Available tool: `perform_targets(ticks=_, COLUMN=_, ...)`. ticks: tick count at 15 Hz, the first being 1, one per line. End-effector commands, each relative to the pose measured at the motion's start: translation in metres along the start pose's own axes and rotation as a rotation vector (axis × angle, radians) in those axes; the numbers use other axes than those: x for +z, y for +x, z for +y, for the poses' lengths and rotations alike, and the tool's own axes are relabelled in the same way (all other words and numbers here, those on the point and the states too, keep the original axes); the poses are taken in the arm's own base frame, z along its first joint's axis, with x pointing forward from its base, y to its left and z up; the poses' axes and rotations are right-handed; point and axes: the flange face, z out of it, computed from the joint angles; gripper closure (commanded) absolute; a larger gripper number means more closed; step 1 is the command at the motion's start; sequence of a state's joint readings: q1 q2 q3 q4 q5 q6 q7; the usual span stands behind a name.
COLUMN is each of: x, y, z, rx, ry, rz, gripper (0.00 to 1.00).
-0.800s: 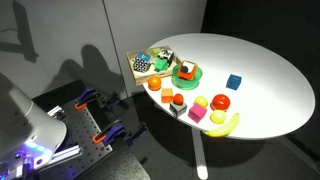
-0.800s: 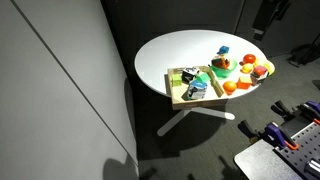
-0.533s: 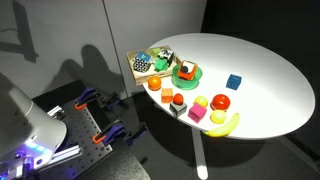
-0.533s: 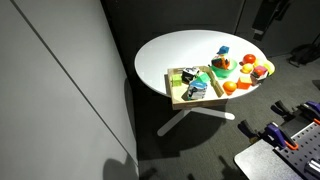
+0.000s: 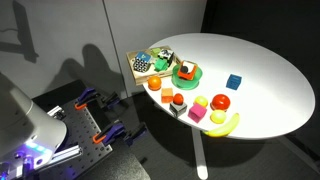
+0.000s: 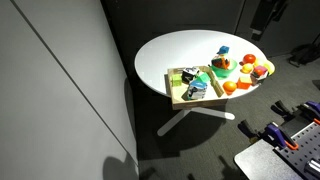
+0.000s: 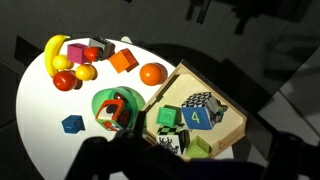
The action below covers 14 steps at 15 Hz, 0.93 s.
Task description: Lift the orange plush toy from the table and put it on the wooden tray
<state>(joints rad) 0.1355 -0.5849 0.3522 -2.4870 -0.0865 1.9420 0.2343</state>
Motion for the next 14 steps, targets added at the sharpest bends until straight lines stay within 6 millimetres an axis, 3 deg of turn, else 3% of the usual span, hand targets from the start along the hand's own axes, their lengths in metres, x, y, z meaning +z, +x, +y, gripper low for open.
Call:
perform_targets(ticks=1, x=-0.013, y=0.02, z=0.006, rx=0.017, ry=0.064, rz=0.008, gripper=0.0)
perform_targets(ticks=8, x=-0.022, y=0.065, z=0.019, rx=0.045, ry=0.194, rz=0.052, gripper=0.0)
perform_targets(ticks=14, x=-0.003, y=0.1, z=0.04, rx=-0.01, ry=0.25, rz=0.012, gripper=0.0)
